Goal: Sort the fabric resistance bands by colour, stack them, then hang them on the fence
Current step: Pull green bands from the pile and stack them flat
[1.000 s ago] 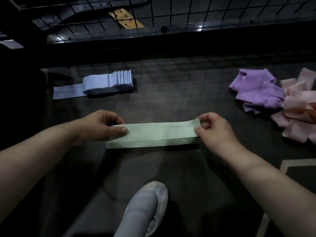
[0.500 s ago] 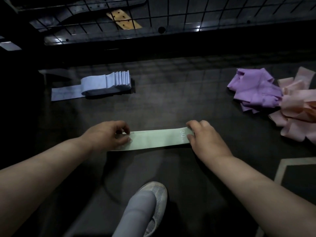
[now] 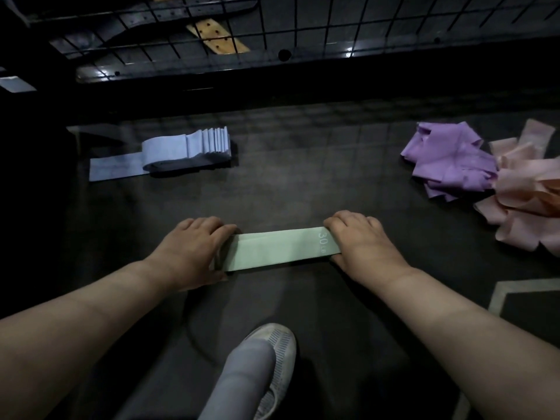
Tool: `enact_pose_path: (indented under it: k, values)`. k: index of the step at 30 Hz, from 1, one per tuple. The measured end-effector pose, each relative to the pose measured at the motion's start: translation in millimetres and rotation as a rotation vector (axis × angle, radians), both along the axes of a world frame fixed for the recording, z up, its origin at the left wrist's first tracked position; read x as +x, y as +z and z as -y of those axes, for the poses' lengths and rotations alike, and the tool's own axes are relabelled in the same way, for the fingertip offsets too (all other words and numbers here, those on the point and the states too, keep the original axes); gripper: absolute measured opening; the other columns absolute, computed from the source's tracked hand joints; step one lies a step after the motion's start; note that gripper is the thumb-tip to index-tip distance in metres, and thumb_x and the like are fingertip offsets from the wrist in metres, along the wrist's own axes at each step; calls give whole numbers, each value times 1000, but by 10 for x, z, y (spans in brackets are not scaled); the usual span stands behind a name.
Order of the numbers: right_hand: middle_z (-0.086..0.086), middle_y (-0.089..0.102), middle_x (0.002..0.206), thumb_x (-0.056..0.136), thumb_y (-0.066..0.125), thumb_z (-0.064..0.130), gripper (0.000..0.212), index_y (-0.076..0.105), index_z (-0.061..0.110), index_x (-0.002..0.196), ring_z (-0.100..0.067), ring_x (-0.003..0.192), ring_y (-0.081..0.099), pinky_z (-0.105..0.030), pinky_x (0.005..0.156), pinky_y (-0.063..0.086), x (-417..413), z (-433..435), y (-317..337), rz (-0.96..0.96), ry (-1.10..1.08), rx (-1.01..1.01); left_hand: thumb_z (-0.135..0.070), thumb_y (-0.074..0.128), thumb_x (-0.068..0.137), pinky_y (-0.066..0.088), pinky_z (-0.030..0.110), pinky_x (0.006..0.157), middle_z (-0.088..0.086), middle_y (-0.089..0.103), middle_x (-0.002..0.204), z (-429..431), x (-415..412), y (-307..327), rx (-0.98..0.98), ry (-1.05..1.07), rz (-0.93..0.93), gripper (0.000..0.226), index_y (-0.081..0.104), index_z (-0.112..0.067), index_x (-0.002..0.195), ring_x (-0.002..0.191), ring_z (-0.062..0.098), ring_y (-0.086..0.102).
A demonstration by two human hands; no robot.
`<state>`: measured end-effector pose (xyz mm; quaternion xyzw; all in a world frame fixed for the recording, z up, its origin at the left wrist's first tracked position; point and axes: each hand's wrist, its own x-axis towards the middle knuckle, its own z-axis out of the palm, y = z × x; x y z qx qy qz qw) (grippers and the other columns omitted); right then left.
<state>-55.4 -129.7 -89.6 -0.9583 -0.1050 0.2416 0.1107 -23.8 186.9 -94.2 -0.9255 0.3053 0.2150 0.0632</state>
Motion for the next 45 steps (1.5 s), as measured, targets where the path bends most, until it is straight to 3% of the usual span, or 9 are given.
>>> enact_pose_path:
  k: [7,11,15,18,21,26,31,37,45]
  values:
    - [3,37,140,84,70,35,64,39,29,140,-20,133,35,-33,107,26,40,19,-33,-54,6,21,-52,75,60,50,33,79,2,62,106,57,-2,-18,-45,52,-35,69,62,-23,121,91,26,65]
    - [0,19,154,79,75,47,98,17,26,154,-22,142,21,-33,115,19,-42,42,-19,-140,-183,109,-63,60,72,46,37,94,2,57,122,26,-46,8,-49,178,-52,74,52,-26,135,109,25,59]
    - [-9,40,134,90,64,39,55,44,11,132,-29,128,43,-39,111,34,-267,11,-85,-34,-785,326,-39,56,93,32,43,111,20,41,142,87,-176,11,-215,939,-9,59,45,-10,144,131,39,40]
    - [-8,48,120,94,58,32,27,50,13,112,-29,116,53,-41,106,40,-358,-41,-166,-57,-964,393,-51,27,83,27,42,112,22,39,144,60,-323,-100,-220,1334,-176,70,50,-12,137,132,42,33]
    - [-10,51,113,96,56,27,17,53,12,104,-30,113,52,-40,103,40,-371,-86,-195,-24,-950,393,-48,17,72,27,38,112,23,44,138,105,-412,-134,-277,1342,-175,78,55,-15,131,129,41,36]
    - [-15,53,113,99,51,21,16,54,5,104,-32,110,51,-37,98,38,-351,-112,-181,-14,-880,380,-48,25,83,26,36,112,26,44,134,167,-396,-89,-294,1345,-186,66,54,-14,131,129,40,36]
    - [-11,47,115,92,62,35,32,48,10,107,-32,103,55,-46,95,45,-360,-132,-131,96,-847,344,-48,20,73,28,38,112,24,45,131,142,-359,-98,-280,1347,-161,76,51,-14,134,128,39,36]
    - [-9,45,111,90,66,25,23,50,11,97,-33,99,54,-46,93,45,-352,-154,-116,158,-773,318,-28,40,100,29,37,111,22,39,136,202,-368,-94,-302,1373,-82,44,48,-14,142,127,41,39]
    - [-1,41,100,89,62,19,15,48,17,89,-32,100,54,-39,97,42,-285,-188,-122,120,-957,392,-28,47,98,33,32,112,25,53,134,68,-388,-145,-435,1298,-18,47,54,-4,138,124,37,52]
